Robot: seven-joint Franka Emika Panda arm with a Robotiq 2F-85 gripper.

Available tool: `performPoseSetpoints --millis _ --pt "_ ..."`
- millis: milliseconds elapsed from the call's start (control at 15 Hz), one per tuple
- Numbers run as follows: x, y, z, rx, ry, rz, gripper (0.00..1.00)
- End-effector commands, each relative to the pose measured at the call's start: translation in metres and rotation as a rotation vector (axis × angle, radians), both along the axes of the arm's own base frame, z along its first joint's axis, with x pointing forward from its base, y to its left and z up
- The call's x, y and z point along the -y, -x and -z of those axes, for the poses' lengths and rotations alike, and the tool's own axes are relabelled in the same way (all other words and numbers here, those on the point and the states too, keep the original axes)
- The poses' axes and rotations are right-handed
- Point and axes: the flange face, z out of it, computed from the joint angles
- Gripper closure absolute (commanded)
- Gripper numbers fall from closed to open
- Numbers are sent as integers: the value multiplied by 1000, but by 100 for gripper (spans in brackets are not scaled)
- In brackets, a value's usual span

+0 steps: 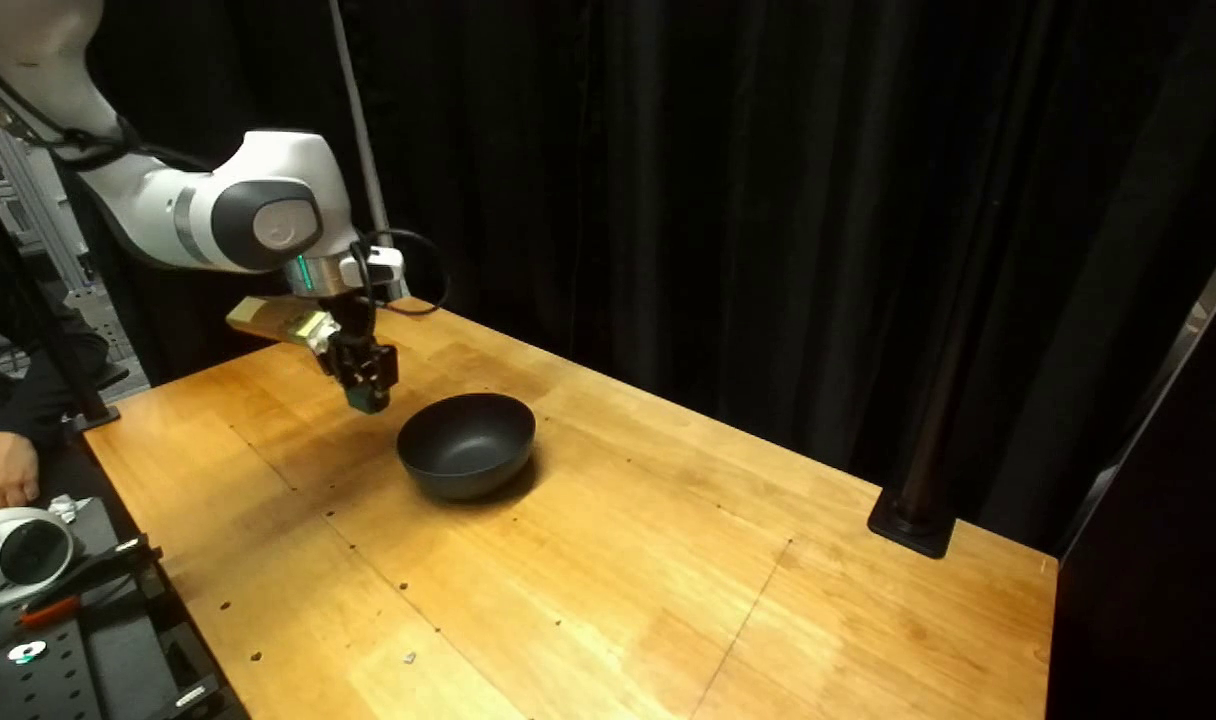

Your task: Put the green cube in the black bowl

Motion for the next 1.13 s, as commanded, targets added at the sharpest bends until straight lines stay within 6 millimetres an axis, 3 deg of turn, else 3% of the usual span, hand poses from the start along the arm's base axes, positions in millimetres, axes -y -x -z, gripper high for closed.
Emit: performPoseSetpoints --millis 0,267,333,467,667,1000,1067 --pt "42 -25 -57 116 126 105 77" --pt "88 -50 -68 212 274 228 75" --pt "95 -52 -66 215 297 257 27" --pt "102 -51 -66 202 317 295 21" --pt "96 -42 -83 165 270 287 0" --pt "69 -24 -138 17 92 197 0" --pt "72 -33 -107 42 151 242 0"
